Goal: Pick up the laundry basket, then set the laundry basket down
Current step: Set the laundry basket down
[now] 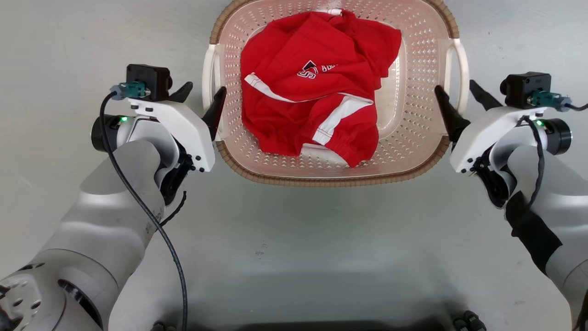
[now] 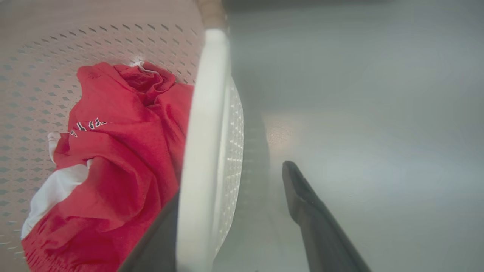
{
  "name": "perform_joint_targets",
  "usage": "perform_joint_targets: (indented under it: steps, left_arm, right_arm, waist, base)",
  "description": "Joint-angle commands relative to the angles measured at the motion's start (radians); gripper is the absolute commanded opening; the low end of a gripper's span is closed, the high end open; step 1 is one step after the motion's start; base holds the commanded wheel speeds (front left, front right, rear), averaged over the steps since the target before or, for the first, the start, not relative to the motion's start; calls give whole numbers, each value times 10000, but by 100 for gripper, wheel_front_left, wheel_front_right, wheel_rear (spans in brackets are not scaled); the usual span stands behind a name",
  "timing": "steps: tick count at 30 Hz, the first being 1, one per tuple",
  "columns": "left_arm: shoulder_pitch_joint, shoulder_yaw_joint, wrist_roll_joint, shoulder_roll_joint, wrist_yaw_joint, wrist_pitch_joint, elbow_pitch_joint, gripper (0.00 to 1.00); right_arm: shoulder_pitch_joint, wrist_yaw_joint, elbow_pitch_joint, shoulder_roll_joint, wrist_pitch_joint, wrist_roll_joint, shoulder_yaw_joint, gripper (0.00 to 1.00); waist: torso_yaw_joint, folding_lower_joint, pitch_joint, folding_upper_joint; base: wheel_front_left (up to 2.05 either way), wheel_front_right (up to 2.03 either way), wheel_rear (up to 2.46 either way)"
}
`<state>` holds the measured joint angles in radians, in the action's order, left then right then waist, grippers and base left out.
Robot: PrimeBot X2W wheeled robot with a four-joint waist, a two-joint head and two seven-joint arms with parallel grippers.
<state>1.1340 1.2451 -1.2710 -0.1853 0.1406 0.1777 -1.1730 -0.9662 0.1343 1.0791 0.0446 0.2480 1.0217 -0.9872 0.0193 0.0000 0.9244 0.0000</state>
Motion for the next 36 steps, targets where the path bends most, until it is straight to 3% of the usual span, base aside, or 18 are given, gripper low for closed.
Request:
perform_joint_targets:
  steps: [1, 20, 36]
  left_arm:
    - [-11, -91, -156, -443, -100, 91, 13, 100]
    - [-96, -49, -644, -655, -100, 587, 683, 100]
    - [-444, 100, -915, -587, -100, 677, 614, 100]
  right_arm:
    - [649, -36, -160, 56, 41, 52, -89, 100]
    - [627, -36, -752, 170, 108, 207, -355, 100]
    - [569, -36, -299, 184, 135, 72, -295, 100]
  waist:
    - [-10, 0, 6, 0]
    - [27, 0, -29, 0]
    - [97, 0, -623, 0]
  base:
    - [0, 0, 0]
    - [0, 0, 0]
    - [0, 0, 0]
